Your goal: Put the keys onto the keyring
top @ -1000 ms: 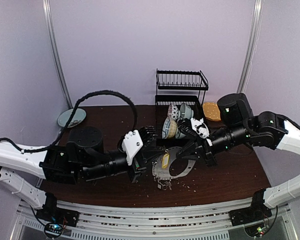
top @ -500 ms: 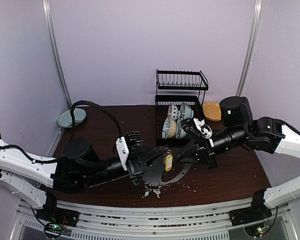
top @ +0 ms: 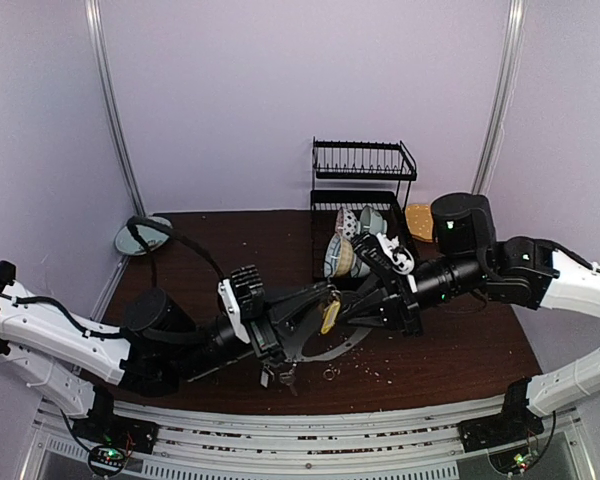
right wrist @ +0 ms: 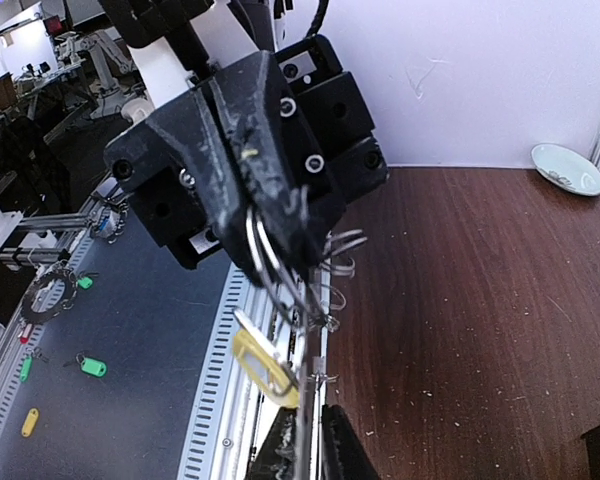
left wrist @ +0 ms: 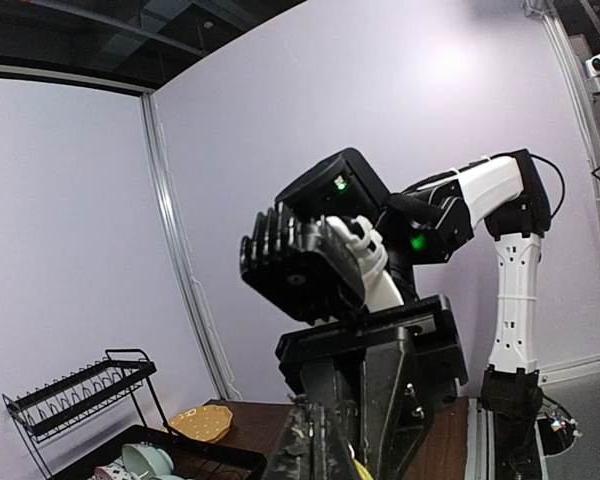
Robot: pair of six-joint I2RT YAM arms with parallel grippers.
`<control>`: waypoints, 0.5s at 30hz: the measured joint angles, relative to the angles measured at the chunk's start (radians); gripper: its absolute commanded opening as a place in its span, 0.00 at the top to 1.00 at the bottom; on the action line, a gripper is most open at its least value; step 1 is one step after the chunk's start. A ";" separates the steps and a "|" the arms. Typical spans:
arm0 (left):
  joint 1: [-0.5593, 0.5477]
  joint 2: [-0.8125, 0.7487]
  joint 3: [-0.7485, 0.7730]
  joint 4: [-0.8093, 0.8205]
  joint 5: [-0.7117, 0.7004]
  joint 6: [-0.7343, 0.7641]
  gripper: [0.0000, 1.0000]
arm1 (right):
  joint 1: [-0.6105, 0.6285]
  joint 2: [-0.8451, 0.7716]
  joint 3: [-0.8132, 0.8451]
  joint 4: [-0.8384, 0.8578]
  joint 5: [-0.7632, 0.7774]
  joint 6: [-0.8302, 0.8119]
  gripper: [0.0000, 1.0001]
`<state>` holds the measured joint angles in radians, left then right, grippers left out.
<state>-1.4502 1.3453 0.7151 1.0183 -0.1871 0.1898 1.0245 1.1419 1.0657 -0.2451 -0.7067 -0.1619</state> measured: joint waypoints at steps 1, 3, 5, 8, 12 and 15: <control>0.000 0.007 0.000 0.005 0.008 0.000 1.00 | 0.010 0.007 -0.002 0.002 0.012 0.003 0.74; 0.000 0.009 0.000 0.003 0.014 0.000 1.00 | 0.021 0.008 -0.012 -0.001 0.027 0.010 0.67; 0.000 0.005 0.000 0.003 0.015 0.000 1.00 | 0.024 -0.002 -0.017 -0.004 0.049 0.000 0.60; 0.000 -0.001 0.000 -0.004 0.014 0.003 1.00 | 0.024 -0.028 -0.018 -0.012 0.087 -0.008 0.56; 0.000 -0.014 -0.001 -0.021 0.009 0.003 1.00 | 0.024 -0.051 0.008 -0.047 0.142 -0.027 0.51; 0.000 -0.021 -0.001 -0.031 0.008 0.003 1.00 | 0.024 -0.058 0.055 -0.092 0.180 -0.052 0.48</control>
<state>-1.4502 1.3247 0.7139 0.9874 -0.1795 0.1925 1.0485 1.0836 1.1206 -0.3370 -0.5266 -0.2142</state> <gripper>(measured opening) 0.005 0.502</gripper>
